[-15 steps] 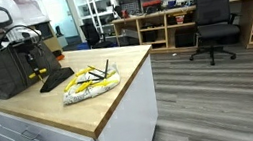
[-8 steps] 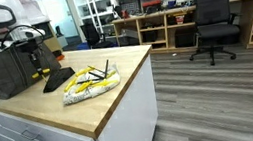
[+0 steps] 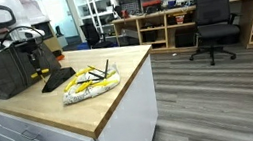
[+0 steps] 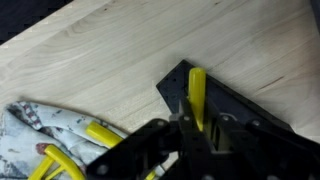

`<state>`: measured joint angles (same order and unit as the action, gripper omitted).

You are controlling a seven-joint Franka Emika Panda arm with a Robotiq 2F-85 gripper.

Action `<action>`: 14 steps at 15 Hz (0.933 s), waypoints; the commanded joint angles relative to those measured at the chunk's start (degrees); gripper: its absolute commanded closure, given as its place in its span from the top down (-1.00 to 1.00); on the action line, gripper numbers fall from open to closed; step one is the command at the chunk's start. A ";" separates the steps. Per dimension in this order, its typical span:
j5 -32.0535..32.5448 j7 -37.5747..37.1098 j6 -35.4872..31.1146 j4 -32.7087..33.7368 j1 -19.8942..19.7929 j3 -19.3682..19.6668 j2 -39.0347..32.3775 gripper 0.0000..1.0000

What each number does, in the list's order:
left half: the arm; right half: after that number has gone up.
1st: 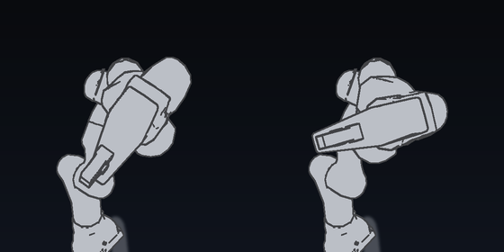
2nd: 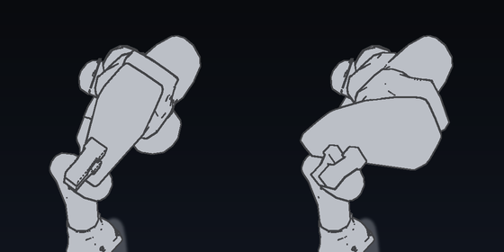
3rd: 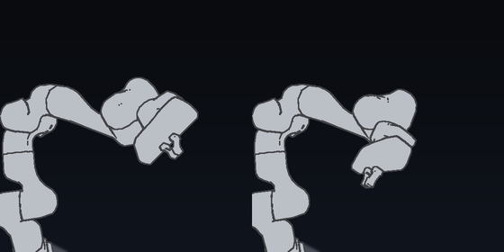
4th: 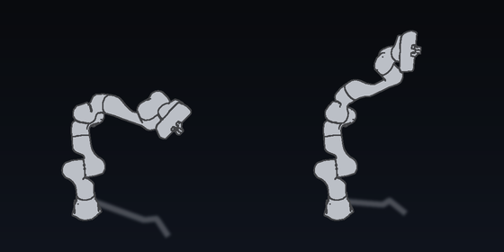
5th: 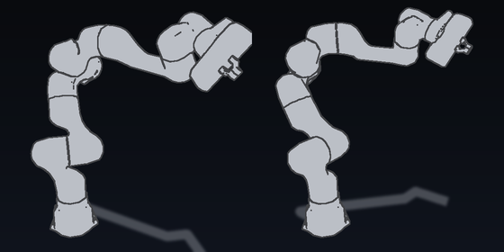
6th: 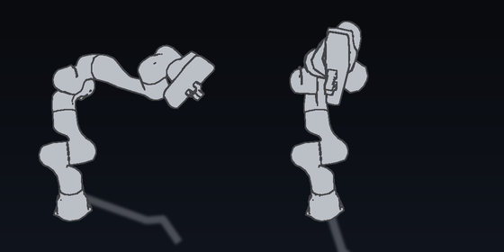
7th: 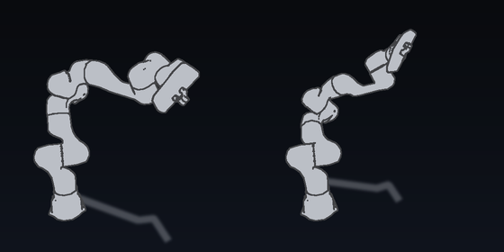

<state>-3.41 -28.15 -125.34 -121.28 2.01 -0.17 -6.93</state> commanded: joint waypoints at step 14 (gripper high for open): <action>-6.79 -1.67 1.68 -0.64 -0.76 0.68 2.06 -0.92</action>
<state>-8.26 -28.64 -125.14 -121.37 1.74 -0.01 -6.55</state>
